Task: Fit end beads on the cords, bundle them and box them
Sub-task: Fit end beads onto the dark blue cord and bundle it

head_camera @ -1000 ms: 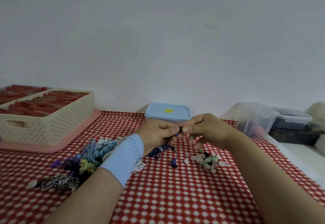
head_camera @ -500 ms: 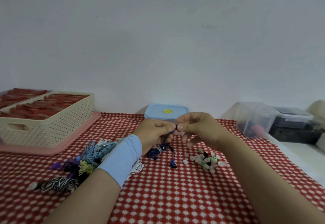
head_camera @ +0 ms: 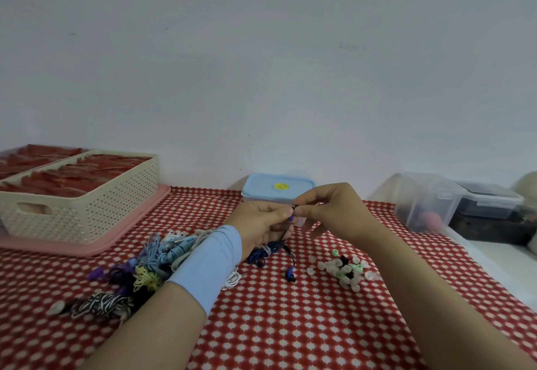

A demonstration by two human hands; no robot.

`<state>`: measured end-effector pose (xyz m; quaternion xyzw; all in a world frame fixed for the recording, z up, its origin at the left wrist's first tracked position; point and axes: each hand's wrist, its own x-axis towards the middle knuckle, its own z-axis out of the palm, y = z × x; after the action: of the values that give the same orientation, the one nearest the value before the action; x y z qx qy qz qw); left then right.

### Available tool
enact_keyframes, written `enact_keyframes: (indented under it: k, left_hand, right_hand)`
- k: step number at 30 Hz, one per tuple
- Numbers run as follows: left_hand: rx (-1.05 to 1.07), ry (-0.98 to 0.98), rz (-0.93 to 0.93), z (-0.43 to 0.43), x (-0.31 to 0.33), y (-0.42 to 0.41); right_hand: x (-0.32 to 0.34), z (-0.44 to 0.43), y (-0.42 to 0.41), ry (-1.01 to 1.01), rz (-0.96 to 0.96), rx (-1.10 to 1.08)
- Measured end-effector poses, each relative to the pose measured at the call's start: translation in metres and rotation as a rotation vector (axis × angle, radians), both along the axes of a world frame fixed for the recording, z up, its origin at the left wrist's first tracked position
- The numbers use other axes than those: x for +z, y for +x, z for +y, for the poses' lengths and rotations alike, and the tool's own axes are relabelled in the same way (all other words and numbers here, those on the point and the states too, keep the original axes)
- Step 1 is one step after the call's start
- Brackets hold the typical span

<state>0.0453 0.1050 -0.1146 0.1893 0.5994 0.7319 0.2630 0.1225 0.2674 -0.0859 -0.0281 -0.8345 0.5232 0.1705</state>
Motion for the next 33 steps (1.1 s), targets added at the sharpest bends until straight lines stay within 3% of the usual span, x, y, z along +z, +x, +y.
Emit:
enact_keyframes:
  k: [10, 23, 33]
  left_hand:
    - [0.010, -0.006, 0.049, 0.000, -0.001, 0.000]
    - [-0.129, -0.052, 0.132, -0.003, 0.001, 0.003]
    - [-0.086, -0.116, 0.249, 0.000, 0.001, 0.008]
  right_hand:
    - [0.005, 0.005, 0.008, -0.008, -0.100, 0.098]
    - [0.012, 0.010, 0.015, -0.090, -0.215, 0.183]
    - [0.006, 0.015, 0.014, -0.160, -0.315, 0.156]
